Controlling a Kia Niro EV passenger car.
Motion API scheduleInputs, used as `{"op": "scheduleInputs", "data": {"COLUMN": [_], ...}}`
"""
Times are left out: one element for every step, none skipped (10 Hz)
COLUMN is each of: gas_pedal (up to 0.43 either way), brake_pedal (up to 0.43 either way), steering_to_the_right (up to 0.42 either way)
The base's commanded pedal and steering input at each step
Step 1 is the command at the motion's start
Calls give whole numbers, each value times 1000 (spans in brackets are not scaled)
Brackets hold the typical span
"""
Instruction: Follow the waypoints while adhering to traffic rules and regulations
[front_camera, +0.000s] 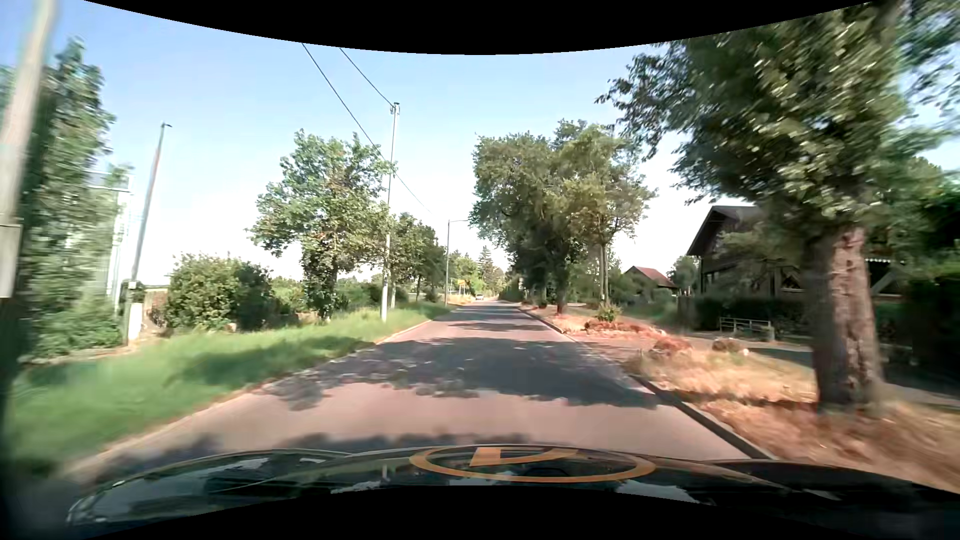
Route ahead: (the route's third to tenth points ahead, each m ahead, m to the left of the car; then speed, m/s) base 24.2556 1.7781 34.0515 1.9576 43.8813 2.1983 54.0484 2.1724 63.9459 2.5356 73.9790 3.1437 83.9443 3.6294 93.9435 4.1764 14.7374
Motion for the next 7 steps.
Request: {"op": "scheduleInputs", "data": {"gas_pedal": [169,169,169,169,169,169,169], "brake_pedal": [0,0,0,0,0,0,0], "steering_to_the_right": [2,2,2,2,2,2,2]}}
